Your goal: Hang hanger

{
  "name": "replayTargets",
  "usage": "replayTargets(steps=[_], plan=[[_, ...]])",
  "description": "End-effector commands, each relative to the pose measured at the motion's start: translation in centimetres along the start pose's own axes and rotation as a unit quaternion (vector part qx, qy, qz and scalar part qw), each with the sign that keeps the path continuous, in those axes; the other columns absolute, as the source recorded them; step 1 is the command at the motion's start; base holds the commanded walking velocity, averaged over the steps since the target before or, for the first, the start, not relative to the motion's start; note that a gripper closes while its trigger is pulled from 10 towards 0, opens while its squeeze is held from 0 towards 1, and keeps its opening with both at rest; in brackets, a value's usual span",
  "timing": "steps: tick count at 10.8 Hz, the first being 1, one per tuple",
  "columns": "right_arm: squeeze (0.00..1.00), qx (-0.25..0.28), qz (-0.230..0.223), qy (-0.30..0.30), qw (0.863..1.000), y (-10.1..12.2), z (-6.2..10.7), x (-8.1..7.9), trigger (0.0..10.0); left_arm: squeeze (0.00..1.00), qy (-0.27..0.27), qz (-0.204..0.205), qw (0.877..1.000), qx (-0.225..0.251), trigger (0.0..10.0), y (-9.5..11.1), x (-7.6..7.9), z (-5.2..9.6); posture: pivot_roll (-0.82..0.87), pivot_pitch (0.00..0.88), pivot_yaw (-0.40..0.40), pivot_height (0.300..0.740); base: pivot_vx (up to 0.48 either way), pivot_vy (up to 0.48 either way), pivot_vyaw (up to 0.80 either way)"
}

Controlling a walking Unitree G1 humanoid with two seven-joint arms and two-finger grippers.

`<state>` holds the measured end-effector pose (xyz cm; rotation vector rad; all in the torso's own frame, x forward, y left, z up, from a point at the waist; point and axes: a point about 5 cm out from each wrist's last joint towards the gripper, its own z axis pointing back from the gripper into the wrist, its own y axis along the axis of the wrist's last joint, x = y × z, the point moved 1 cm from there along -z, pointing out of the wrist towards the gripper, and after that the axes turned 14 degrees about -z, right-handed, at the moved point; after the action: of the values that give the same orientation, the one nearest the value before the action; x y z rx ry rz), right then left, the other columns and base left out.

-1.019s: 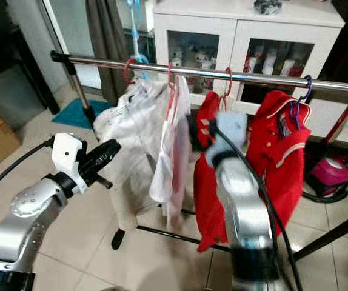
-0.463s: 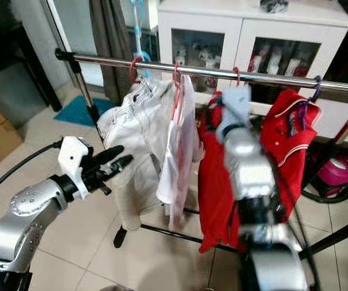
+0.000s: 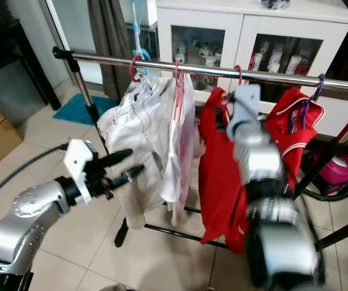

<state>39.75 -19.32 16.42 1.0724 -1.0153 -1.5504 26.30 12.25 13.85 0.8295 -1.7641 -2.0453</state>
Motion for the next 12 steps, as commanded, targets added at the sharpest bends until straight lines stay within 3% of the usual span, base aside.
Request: replayTargets(steps=[1, 2, 6, 9, 12], plan=[[0.0, -0.009, -0.015, -0.001, 1.0, -0.1, -0.4, 0.4, 4.9, 1.0, -0.009, -0.005, 1.0, 0.002, 10.0, 0.4, -0.1, -0.2, 0.02, 0.0, 0.084, 0.74, 0.0, 0.0, 0.0], [0.0, -0.02, -0.015, -0.007, 1.0, -0.2, -0.8, 1.2, 0.0, 1.0, -0.014, -0.007, 1.0, 0.004, 10.0, 0.5, 0.0, -0.4, 0.02, 0.0, 0.079, 0.74, 0.0, 0.0, 0.0], [0.0, -0.036, -0.037, 0.001, 0.999, 0.4, -1.4, 2.7, 0.0, 1.0, -0.026, -0.006, 1.0, 0.004, 10.0, 0.5, 0.2, -0.2, 0.04, 0.0, 0.078, 0.74, 0.0, 0.0, 0.0], [0.0, -0.044, -0.072, 0.047, 0.995, 0.0, -1.5, 1.8, 0.0, 1.0, -0.031, -0.01, 0.999, -0.001, 10.0, 0.6, 0.0, 0.1, 0.05, 0.0, 0.085, 0.74, 0.0, 0.0, 0.0], [0.0, -0.058, -0.055, 0.087, 0.993, 0.0, -1.6, 0.7, 0.0, 1.0, -0.03, -0.012, 0.999, -0.003, 10.0, 0.6, 0.0, 0.0, 0.05, 0.0, 0.081, 0.74, 0.0, 0.0, 0.0]])
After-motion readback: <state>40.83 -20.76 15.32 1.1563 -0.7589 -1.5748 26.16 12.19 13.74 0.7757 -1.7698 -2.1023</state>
